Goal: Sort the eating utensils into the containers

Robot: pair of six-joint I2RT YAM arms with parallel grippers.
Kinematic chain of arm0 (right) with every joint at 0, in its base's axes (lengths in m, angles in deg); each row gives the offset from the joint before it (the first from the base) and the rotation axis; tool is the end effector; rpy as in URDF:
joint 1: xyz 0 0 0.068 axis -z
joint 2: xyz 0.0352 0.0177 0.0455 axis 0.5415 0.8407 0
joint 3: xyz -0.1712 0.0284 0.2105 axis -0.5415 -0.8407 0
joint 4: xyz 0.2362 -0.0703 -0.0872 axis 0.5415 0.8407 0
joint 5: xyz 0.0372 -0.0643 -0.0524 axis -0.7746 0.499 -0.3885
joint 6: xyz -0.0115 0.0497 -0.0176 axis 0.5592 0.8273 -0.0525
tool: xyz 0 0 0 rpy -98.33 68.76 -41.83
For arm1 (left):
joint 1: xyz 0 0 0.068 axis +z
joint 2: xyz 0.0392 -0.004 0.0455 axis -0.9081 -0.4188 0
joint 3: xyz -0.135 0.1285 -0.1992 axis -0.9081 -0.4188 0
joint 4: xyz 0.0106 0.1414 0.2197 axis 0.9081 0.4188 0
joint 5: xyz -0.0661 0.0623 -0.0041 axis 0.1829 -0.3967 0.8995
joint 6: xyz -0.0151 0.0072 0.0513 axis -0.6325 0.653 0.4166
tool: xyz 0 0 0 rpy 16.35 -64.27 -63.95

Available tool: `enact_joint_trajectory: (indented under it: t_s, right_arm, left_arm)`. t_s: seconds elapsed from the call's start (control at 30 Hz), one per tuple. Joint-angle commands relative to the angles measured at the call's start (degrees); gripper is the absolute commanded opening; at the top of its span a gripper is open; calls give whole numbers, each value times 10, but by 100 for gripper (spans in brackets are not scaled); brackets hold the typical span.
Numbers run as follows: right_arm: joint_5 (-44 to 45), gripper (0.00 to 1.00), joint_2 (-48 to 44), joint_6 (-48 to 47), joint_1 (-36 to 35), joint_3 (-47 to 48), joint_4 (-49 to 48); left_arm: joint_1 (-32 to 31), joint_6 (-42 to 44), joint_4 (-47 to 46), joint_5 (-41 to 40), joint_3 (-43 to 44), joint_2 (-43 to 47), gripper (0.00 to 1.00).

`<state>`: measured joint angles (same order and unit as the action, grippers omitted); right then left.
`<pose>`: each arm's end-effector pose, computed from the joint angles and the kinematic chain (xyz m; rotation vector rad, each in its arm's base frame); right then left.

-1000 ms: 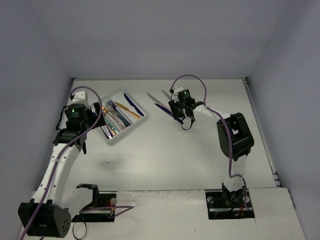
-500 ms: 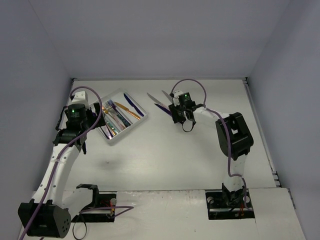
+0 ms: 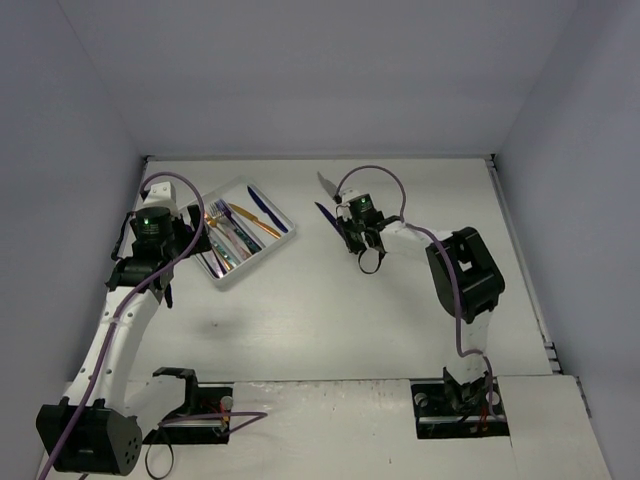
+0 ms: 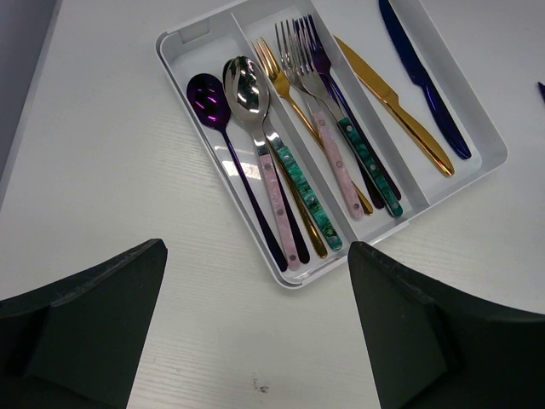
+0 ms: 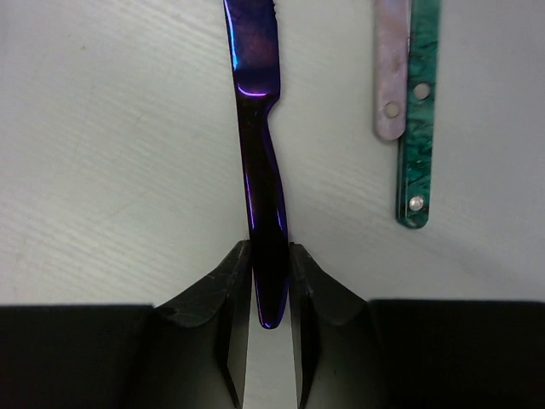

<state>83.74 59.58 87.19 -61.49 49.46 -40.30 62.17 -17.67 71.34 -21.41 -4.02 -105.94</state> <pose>0.3728 0.2063 0.1642 -0.5998 2.1523 0.3240 0.2221 -0.0094 0.3262 -0.2919 2.0268 -0.1500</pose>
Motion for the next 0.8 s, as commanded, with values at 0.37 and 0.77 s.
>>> enact_joint_trajectory:
  t_s: [0.37,0.77]
  right_arm:
    - [0,33,-150,43,-77,-89,122]
    - [-61,41,-33,0,-78,18,127]
  left_arm:
    - [-3,4,-35,4,9,1,86]
    - [-3,5,-34,2,9,7,86]
